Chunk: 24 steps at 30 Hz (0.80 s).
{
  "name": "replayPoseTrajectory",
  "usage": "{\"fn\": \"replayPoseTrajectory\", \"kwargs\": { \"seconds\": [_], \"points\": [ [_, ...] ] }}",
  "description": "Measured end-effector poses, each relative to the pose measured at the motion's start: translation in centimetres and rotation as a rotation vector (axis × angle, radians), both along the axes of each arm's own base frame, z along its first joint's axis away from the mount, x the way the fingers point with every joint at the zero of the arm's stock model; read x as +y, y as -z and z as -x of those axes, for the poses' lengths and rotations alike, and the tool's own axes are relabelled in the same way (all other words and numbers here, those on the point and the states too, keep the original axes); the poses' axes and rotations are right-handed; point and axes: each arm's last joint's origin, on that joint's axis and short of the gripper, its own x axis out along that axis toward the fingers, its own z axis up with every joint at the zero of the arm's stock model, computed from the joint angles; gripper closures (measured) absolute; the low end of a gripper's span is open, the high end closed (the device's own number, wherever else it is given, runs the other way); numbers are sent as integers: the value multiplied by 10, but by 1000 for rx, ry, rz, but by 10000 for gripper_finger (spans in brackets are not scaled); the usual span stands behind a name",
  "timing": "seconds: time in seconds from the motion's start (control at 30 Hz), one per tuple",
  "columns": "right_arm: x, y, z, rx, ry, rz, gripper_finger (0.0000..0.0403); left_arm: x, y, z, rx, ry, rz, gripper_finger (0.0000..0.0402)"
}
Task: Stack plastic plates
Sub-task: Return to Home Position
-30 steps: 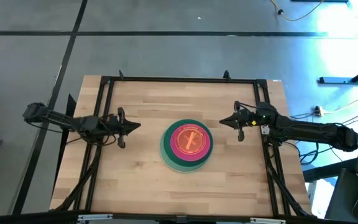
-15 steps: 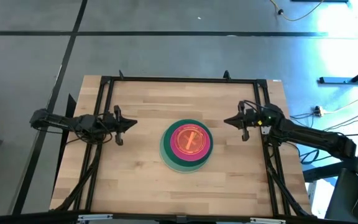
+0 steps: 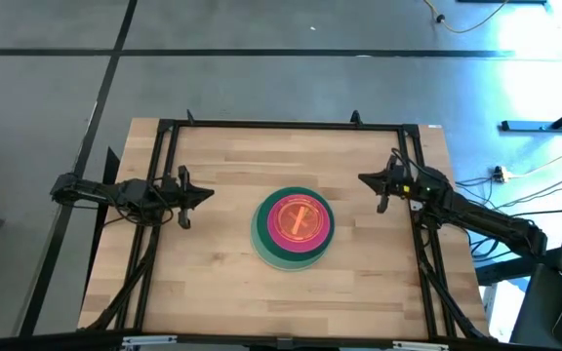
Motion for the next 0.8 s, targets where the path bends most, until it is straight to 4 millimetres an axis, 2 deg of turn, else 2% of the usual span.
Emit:
{"fn": "replayPoseTrajectory", "kwargs": {
  "seconds": [0.1,0.3,0.47,0.8],
  "points": [
    [1,3,5,20,25,-3,401,0,0,0,0,5,0,401],
    [5,-6,10,-85,4,4,402,0,0,0,1,5,-2,401],
    [15,-7,7,-92,-108,-4,402,-1,0,0,2,23,-3,401],
    [33,-3,2,-40,-175,78,402,-1,0,0,7,40,-22,401]
  ]
}}
